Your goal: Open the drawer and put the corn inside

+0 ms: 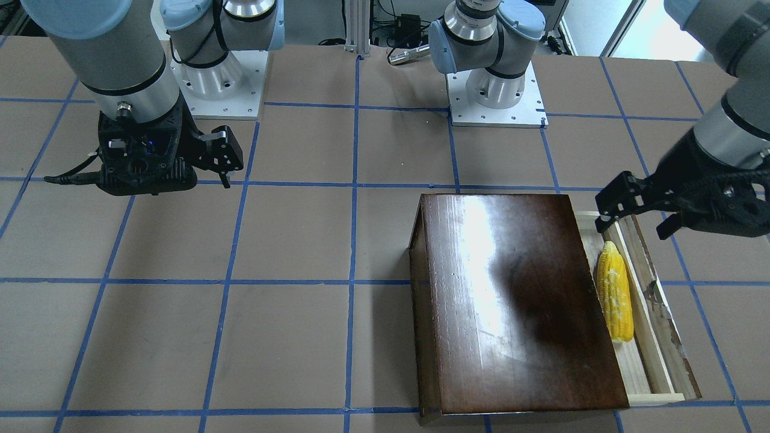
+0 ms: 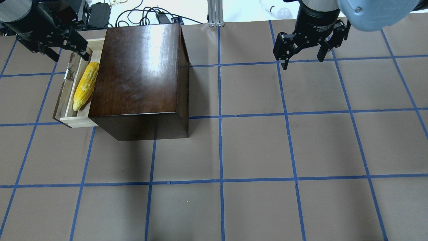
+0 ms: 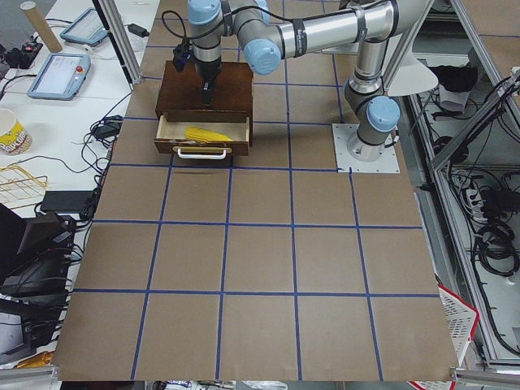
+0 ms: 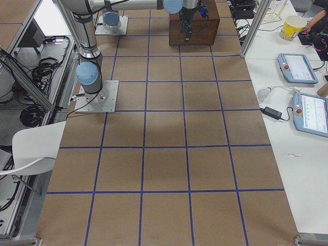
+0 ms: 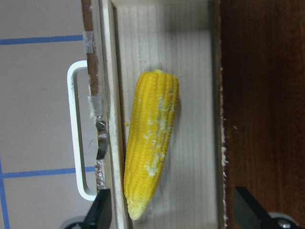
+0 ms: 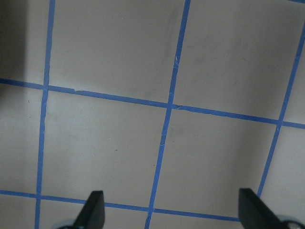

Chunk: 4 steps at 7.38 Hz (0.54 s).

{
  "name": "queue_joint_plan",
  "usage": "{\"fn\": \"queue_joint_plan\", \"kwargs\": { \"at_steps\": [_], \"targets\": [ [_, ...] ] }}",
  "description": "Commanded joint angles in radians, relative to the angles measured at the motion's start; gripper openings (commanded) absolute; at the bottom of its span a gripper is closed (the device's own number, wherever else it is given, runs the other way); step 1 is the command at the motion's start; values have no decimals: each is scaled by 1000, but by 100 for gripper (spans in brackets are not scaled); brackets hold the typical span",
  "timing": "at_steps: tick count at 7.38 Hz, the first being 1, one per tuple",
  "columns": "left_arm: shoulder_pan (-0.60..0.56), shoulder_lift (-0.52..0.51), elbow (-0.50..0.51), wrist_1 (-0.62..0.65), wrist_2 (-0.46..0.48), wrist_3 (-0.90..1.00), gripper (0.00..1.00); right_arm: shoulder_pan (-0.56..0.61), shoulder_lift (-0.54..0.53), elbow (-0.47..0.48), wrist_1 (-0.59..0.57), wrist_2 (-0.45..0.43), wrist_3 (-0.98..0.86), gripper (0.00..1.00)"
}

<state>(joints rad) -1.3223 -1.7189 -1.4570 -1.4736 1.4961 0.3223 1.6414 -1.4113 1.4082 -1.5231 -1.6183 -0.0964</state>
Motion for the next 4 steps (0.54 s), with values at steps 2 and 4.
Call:
{"fn": "queue_joint_plan", "kwargs": {
  "at_steps": [2, 4],
  "targets": [
    [-176, 108, -25, -89, 4, -145, 100, 0, 0, 0, 1, 0, 0, 100],
    [-242, 159, -32, -99, 7, -183, 100, 0, 0, 0, 1, 0, 0, 100]
  ]
}}
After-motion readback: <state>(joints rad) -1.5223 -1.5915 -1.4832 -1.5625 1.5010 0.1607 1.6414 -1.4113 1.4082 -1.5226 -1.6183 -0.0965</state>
